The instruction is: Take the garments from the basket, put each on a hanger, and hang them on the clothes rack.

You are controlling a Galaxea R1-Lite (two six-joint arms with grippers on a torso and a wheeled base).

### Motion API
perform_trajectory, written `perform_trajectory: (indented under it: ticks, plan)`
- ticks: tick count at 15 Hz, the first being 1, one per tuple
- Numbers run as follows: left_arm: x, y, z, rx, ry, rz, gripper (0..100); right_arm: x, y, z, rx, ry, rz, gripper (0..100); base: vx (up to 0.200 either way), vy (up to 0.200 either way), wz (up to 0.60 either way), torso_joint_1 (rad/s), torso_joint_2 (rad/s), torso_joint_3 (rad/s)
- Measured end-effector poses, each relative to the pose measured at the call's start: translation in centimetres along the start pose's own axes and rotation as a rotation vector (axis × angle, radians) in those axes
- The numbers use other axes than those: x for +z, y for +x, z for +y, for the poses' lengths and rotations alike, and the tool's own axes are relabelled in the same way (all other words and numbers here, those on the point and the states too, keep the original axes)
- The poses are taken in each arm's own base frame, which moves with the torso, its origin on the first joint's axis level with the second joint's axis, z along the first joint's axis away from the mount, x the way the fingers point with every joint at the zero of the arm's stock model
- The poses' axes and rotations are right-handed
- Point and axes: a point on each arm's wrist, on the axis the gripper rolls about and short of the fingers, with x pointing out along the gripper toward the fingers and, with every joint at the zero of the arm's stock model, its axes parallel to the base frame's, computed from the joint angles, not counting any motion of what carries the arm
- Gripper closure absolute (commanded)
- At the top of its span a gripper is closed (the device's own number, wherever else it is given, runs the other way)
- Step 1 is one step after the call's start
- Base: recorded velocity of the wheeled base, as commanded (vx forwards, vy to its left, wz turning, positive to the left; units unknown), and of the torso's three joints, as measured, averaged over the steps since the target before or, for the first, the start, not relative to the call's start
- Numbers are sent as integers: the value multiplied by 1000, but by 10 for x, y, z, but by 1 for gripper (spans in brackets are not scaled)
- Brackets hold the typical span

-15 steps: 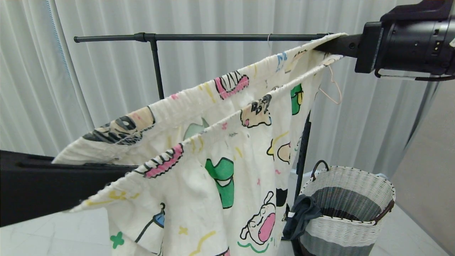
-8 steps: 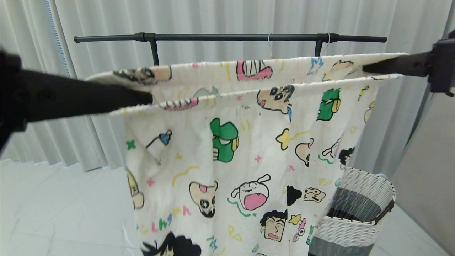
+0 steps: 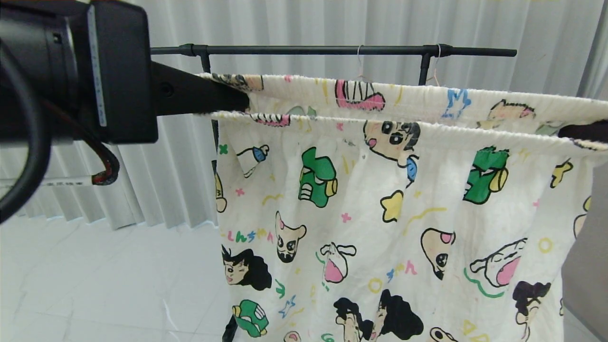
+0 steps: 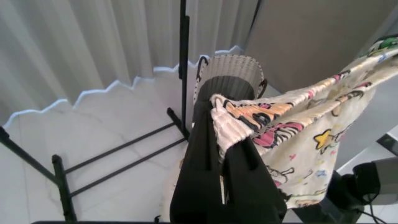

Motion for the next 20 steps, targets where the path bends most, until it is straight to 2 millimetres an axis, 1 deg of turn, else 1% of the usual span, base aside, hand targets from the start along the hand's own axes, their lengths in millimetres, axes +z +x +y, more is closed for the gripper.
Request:
perform_trajectory:
  ticks: [2,5,7,8,10,14,17,18,19,20]
  plan:
    - [-1,1,-3,-9,3,5,100,0,-3,0,-42,-2,-5,100,0,0,0,0,0,0]
    - [-10,2,-12,4,23,27,100,-5,-3,0,-51,-1,8,100,0,0,0,0,0,0]
    - [-12,3,-16,-2,32,34,100,-5,-3,0,-51,0,8,100,0,0,0,0,0,0]
    - [-13,2,-16,-6,33,34,100,-5,-4,1,-50,1,9,0,0,0,0,0,0,0]
    - [-13,2,-16,-5,34,32,100,-7,-5,1,-51,2,16,0,0,0,0,0,0,0]
    - [-12,-1,-16,-4,35,27,100,-21,-7,2,-43,-6,49,0,0,0,0,0,0,0]
    - [-17,1,-14,53,49,35,100,-30,-11,2,-60,0,61,0,0,0,0,0,0,0]
    - [-19,2,-13,88,65,38,100,-31,-12,1,-79,2,64,0,0,0,0,0,0,0]
    - [-23,4,-11,134,105,51,100,-32,-12,-3,-139,7,70,0,0,0,0,0,0,0]
    - [-29,6,-9,178,162,70,100,-35,-12,-10,-259,10,91,0,0,0,0,0,0,0]
